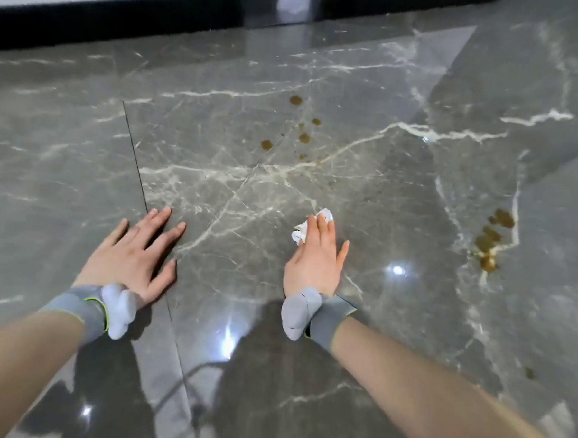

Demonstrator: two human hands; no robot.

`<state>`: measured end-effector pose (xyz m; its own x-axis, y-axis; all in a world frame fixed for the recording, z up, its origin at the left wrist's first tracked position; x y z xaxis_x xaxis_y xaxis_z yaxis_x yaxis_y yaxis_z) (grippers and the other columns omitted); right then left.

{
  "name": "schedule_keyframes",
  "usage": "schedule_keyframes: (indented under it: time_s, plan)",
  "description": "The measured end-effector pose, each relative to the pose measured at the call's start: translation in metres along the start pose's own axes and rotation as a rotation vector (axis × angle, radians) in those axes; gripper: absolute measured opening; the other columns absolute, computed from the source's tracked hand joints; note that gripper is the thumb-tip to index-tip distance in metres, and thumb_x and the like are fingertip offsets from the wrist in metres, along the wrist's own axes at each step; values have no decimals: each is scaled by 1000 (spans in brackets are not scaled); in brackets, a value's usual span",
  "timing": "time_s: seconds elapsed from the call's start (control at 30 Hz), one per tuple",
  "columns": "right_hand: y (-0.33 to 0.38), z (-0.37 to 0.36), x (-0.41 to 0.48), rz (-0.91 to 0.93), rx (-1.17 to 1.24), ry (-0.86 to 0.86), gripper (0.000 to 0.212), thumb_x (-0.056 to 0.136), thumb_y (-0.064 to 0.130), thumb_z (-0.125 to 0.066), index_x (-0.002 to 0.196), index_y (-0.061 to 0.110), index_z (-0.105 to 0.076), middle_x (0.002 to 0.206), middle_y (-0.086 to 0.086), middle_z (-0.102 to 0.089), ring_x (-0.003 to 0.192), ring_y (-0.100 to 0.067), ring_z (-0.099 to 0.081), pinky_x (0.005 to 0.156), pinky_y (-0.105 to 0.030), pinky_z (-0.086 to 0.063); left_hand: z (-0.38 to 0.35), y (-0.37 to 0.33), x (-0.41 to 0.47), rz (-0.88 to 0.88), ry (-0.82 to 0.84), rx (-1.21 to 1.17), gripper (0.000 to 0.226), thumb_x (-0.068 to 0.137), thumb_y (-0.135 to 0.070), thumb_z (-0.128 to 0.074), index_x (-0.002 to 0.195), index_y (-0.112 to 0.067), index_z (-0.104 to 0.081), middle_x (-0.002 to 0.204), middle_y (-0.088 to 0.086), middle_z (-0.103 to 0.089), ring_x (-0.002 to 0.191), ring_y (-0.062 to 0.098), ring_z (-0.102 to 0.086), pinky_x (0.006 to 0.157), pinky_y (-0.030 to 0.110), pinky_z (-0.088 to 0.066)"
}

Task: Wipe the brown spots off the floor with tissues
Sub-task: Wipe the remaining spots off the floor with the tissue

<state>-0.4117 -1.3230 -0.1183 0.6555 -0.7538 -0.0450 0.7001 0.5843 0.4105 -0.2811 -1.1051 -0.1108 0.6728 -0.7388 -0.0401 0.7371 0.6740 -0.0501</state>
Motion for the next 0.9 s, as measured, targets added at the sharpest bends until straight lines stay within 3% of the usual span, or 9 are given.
schedule_keyframes:
  time_s: [0.1, 0.17, 0.23, 0.27, 0.4, 0.53, 0.63, 0.8, 0.9]
  plan:
    - [-17, 16, -6, 213, 79, 118, 51, 93, 8, -36, 142, 15, -27, 153, 2, -21, 142, -13, -10, 115, -35, 1, 22, -47, 8, 195, 116, 137, 63, 89, -48, -30, 141, -14, -36, 153, 8, -24, 141, 23, -23, 113, 40, -8]
    - [-31, 39, -1, 404, 105, 84, 45, 91, 11, -44, 136, 11, -40, 144, -7, -39, 135, -20, -32, 112, -35, -18, 33, -95, 5, 264, 118, 165, 64, 93, -45, -29, 147, -12, -21, 157, 5, -11, 144, 19, -10, 114, 37, -2]
    - [-37, 50, -4, 435, 89, 14, 36, 81, 17, -55, 116, 8, -57, 110, -12, -64, 102, -29, -60, 88, -32, -46, 30, -131, -1, 244, 119, 94, 62, 94, -44, -23, 148, -16, -15, 158, 3, -5, 144, 19, -5, 114, 37, 1]
    - [-37, 53, -7, 408, 113, 25, 33, 80, 19, -55, 111, 8, -56, 97, -13, -66, 90, -31, -62, 77, -31, -48, 25, -144, -5, 232, 121, 36, 60, 94, -42, -22, 148, -18, -15, 158, 3, -3, 145, 19, -4, 114, 37, 2]
    - [-74, 82, -20, 36, 381, 170, 28, 90, 30, -45, 108, 10, -37, 92, -21, -62, 85, -38, -58, 70, -39, -45, 22, -207, -4, 169, 85, -26, 57, 97, -36, -27, 149, -22, -7, 158, 0, 5, 145, 17, 2, 115, 36, 3]
    - [-117, 103, -36, -98, 517, 213, 21, 89, 38, -44, 88, 18, -41, 92, -15, -63, 87, -35, -56, 74, -43, -51, 13, -238, 3, 66, 35, -87, 66, 86, -41, -14, 148, -19, -19, 158, 3, -5, 145, 21, -6, 115, 38, -2]
    - [-161, 114, -55, -139, 471, 214, 21, 88, 36, -49, 81, 16, -47, 93, -9, -53, 97, -27, -49, 79, -32, -43, 3, -260, -2, 45, 2, -178, 72, 82, -43, -12, 144, -15, -32, 155, 7, -19, 142, 25, -20, 114, 38, -8]
    - [-211, 122, -87, 35, 318, 84, 18, 90, 18, -48, 104, 15, -60, 102, -3, -48, 94, -22, -49, 78, -26, -40, -20, -268, -22, -82, -19, -162, 55, 87, -31, -27, 135, -11, -46, 144, 10, -42, 133, 22, -28, 107, 39, -14]
    - [-221, 121, -116, 300, 151, 71, 21, 85, 16, -46, 98, 13, -63, 97, -5, -57, 86, -24, -54, 74, -28, -47, -22, -272, -24, -69, -45, -197, 57, 87, -33, -25, 136, -13, -47, 145, 7, -42, 134, 20, -28, 109, 37, -11]
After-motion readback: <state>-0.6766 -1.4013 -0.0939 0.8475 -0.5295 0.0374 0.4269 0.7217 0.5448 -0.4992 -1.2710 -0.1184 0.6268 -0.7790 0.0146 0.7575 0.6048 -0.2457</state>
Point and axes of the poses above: each hand's wrist, its own x-axis towards the middle knuckle, its own z-axis out of the back of the hand, y = z × x, the point moved 1 cm from there along x, towards the middle knuckle
